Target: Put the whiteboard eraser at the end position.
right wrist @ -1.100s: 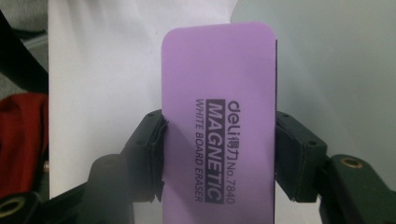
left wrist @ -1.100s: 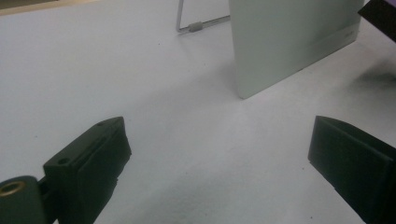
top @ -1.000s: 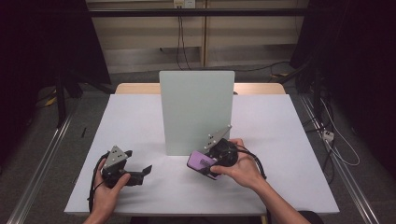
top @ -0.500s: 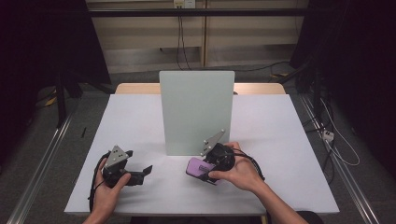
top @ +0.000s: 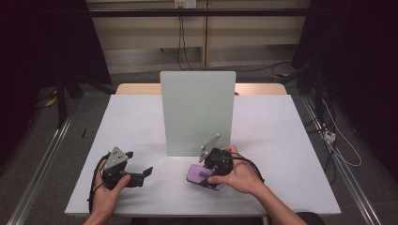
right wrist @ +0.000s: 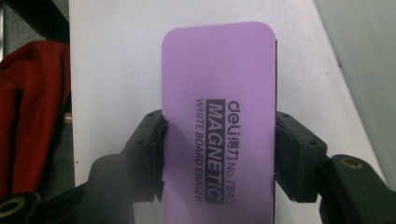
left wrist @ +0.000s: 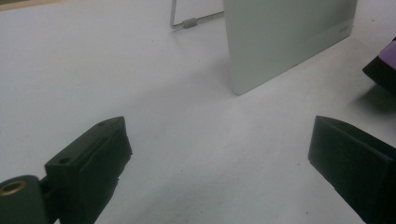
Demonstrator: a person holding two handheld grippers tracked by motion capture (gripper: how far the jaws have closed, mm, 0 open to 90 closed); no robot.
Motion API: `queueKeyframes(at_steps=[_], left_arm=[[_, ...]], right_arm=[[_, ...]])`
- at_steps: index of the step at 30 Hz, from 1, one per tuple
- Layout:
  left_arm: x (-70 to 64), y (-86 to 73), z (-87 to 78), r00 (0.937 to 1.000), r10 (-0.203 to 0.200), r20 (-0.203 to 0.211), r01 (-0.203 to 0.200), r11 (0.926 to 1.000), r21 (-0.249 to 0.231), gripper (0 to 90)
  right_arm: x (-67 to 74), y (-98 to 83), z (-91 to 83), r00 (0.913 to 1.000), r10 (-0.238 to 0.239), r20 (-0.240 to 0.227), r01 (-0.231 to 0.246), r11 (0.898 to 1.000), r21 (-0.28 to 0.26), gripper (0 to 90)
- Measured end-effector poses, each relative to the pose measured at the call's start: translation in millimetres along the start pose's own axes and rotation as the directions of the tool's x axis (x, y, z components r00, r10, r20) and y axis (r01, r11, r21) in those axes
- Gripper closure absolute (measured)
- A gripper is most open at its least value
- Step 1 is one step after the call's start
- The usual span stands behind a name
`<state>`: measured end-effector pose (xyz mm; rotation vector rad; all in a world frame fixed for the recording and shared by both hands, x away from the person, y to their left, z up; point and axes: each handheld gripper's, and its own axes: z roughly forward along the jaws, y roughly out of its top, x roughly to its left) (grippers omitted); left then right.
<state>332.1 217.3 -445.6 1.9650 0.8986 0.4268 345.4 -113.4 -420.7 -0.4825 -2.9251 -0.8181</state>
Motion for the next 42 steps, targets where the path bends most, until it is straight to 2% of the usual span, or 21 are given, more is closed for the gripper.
queueKeyframes(at_steps=[2, 9, 10, 14, 16, 20, 22, 24, 26, 30, 34, 36, 42], left_arm=[[0.3, 0.2, -0.3, 1.0000, 0.009, -0.001, -0.009, 0.9999, 0.008, 5.0], [-0.3, 0.1, -0.4, 1.0000, 0.006, 0.001, -0.006, 1.0000, 0.004, 5.0], [-0.2, 0.0, -0.5, 1.0000, 0.006, 0.002, -0.006, 1.0000, 0.004, 5.0], [0.2, 0.0, -1.1, 1.0000, 0.006, 0.001, -0.006, 1.0000, 0.002, 5.1], [0.0, 0.1, -1.1, 1.0000, 0.003, 0.000, -0.003, 1.0000, 0.002, 5.0], [-0.4, 0.8, -1.0, 0.9999, 0.013, 0.001, -0.014, 0.9999, 0.005, 5.0], [-0.5, 0.5, -0.8, 0.9999, 0.012, 0.001, -0.012, 0.9999, 0.006, 5.0], [0.0, 0.2, -0.7, 0.9999, 0.011, 0.002, -0.011, 0.9999, 0.005, 5.0], [0.0, 0.1, -0.6, 1.0000, 0.002, 0.003, -0.002, 1.0000, 0.002, 5.0], [0.3, 0.2, -0.9, 1.0000, 0.008, 0.004, -0.008, 1.0000, 0.001, 5.0], [0.6, 0.6, -1.6, 1.0000, 0.005, 0.002, -0.005, 1.0000, 0.002, 5.0], [1.0, 0.6, -2.1, 1.0000, 0.008, 0.001, -0.008, 1.0000, -0.001, 5.0], [2.0, 0.6, -2.3, 1.0000, 0.000, -0.006, 0.000, 1.0000, -0.003, 5.0]], right_arm=[[0.3, 0.0, 3.3, 1.0000, -0.003, -0.004, 0.003, 1.000, 0.007, 41.6], [1.0, 1.4, 13.4, 1.0000, 0.001, -0.006, -0.001, 1.000, 0.026, 41.5], [1.8, 1.6, 14.6, 0.9999, 0.015, -0.004, -0.014, 1.000, 0.026, 41.4], [-1.0, 0.4, 15.2, 0.9998, 0.003, -0.018, -0.003, 1.000, 0.021, 41.4], [-1.4, -0.4, 16.0, 0.9995, 0.021, -0.022, -0.020, 1.000, 0.015, 41.2], [-1.4, -1.6, 16.2, 0.9999, 0.008, -0.011, -0.008, 1.000, 0.007, 40.2], [-0.8, -1.2, 17.0, 1.0000, -0.002, -0.001, 0.002, 1.000, 0.007, 37.5], [-0.8, -0.9, 19.1, 0.9997, 0.024, 0.007, -0.024, 1.000, 0.014, 33.3], [-1.1, -1.2, 20.8, 0.9995, 0.032, 0.004, -0.032, 0.999, 0.015, 31.0], [-3.5, -1.6, 17.8, 0.9987, 0.043, 0.028, -0.042, 0.999, -0.011, 20.5], [-5.4, -2.8, 16.1, 0.9979, 0.063, 0.018, -0.062, 0.997, -0.043, 13.0], [-6.3, -3.3, 14.9, 0.9963, 0.078, 0.036, -0.076, 0.995, -0.064, 9.3], [-8.3, -5.9, 5.9, 0.9929, 0.114, 0.034, -0.108, 0.985, -0.136, 9.4]])
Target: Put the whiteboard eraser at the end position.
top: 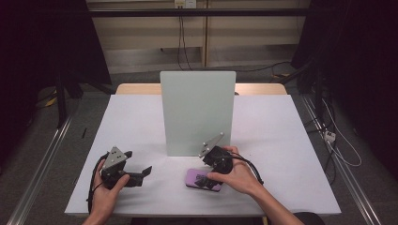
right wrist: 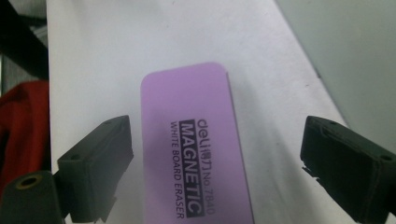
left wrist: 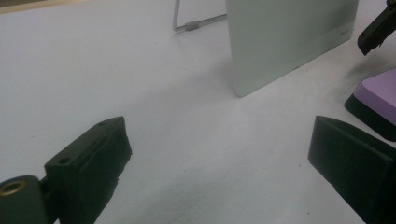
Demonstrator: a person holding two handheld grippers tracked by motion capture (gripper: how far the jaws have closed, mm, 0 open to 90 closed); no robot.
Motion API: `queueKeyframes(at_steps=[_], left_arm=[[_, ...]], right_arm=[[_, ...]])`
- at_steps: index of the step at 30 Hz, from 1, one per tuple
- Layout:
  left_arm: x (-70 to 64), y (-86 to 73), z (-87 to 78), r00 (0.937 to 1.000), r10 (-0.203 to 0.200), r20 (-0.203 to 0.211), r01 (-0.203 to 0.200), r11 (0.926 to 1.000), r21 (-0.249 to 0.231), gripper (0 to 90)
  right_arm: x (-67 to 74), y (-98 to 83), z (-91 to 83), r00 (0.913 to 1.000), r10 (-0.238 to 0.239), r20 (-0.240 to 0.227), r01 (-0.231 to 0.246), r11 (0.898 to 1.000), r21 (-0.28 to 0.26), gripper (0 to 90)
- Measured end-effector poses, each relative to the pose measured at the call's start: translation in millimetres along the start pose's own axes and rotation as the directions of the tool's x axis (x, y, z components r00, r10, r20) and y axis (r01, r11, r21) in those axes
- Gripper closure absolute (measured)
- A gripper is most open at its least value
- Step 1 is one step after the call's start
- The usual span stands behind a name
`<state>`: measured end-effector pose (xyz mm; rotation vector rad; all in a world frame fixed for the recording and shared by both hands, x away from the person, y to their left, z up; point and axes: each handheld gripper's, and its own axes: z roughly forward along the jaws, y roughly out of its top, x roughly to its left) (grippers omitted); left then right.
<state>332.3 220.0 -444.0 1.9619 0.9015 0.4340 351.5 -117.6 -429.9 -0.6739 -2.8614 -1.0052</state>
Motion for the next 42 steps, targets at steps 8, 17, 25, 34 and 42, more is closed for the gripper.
queueKeyframes(at_steps=[8, 17, 25, 34, 42], left_arm=[[-0.3, 0.3, -0.2, 1.0000, -0.002, -0.001, 0.002, 1.0000, -0.002, 5.0], [0.8, 0.1, -2.0, 0.9995, -0.030, 0.001, 0.030, 0.9994, -0.017, 4.8], [1.4, 0.7, -4.1, 0.9995, -0.027, -0.015, 0.027, 0.9993, -0.026, 4.8], [3.3, 0.6, -5.8, 0.9993, -0.030, -0.020, 0.030, 0.9990, -0.032, 4.8], [3.3, 0.5, -5.8, 0.9986, -0.047, -0.023, 0.046, 0.9984, -0.033, 4.8]], right_arm=[[-3.3, -12.4, -12.9, 0.9931, 0.090, 0.075, -0.082, 0.991, -0.108, 11.4], [-7.9, -29.4, -28.3, 0.9695, 0.182, 0.164, -0.141, 0.962, -0.234, 11.6], [-9.5, -49.2, -39.0, 0.9357, 0.263, 0.235, -0.184, 0.933, -0.309, 12.4], [-17.5, -81.5, -54.0, 0.8877, 0.367, 0.278, -0.255, 0.895, -0.367, 12.4], [-21.7, -102.9, -68.5, 0.8490, 0.428, 0.309, -0.285, 0.865, -0.414, 12.3]])
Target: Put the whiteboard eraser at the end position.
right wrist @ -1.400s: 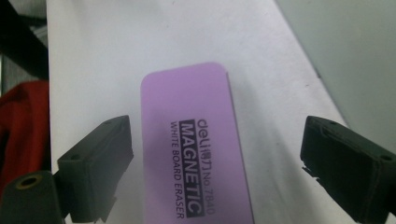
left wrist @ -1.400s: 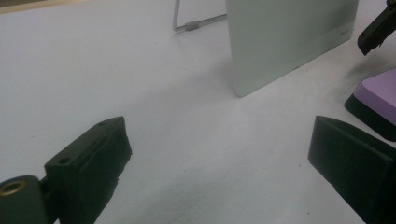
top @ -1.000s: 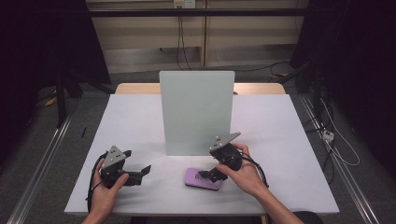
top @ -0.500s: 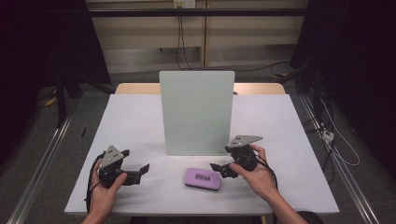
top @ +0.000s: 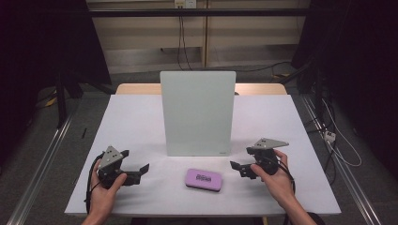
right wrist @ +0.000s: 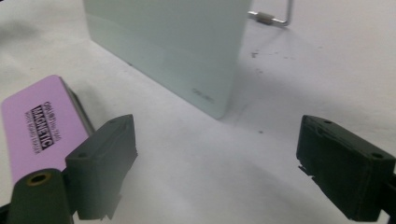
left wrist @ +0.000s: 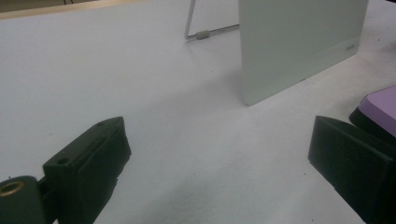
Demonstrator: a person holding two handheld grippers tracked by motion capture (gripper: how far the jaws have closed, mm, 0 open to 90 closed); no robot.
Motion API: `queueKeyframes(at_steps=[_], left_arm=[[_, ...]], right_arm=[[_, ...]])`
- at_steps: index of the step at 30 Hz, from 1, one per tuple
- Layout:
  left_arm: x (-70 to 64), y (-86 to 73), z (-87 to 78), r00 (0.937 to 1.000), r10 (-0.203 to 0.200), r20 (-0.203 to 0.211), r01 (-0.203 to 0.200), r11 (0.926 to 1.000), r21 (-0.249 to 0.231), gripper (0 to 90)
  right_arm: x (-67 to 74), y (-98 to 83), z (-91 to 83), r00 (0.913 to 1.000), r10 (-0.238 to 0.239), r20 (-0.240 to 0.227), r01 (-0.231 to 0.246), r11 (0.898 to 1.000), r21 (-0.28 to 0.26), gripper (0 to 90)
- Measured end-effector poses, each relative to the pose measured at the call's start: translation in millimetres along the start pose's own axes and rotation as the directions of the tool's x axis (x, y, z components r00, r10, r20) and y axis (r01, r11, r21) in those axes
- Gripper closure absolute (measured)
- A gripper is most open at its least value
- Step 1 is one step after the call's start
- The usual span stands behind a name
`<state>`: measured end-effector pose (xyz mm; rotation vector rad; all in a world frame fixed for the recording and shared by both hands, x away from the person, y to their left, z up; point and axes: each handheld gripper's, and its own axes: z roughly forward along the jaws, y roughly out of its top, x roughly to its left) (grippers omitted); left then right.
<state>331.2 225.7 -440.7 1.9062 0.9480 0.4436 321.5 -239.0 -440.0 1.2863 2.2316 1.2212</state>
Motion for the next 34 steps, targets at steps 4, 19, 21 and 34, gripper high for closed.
queueKeyframes(at_steps=[4, 19, 21, 34], left_arm=[[0.6, -0.2, -0.4, 1.0000, 0.001, -0.006, -0.001, 1.0000, -0.003, 4.8], [2.8, -0.1, -1.3, 0.9998, -0.002, -0.020, 0.002, 1.0000, -0.008, 4.8], [2.8, 0.0, -2.0, 0.9997, -0.003, -0.022, 0.002, 1.0000, -0.010, 4.8], [3.4, 0.1, -1.9, 0.9998, -0.013, -0.017, 0.013, 0.9999, -0.006, 4.8]], right_arm=[[-6.1, -4.0, -5.7, 0.9996, 0.011, 0.024, -0.011, 1.000, -0.007, 12.3], [-27.0, -23.6, -23.5, 0.9916, 0.072, 0.107, -0.067, 0.996, -0.055, 12.0], [-26.2, -24.8, -25.8, 0.9909, 0.072, 0.114, -0.065, 0.996, -0.067, 11.6], [-29.1, -29.7, -28.2, 0.9877, 0.087, 0.130, -0.077, 0.994, -0.080, 9.6]])
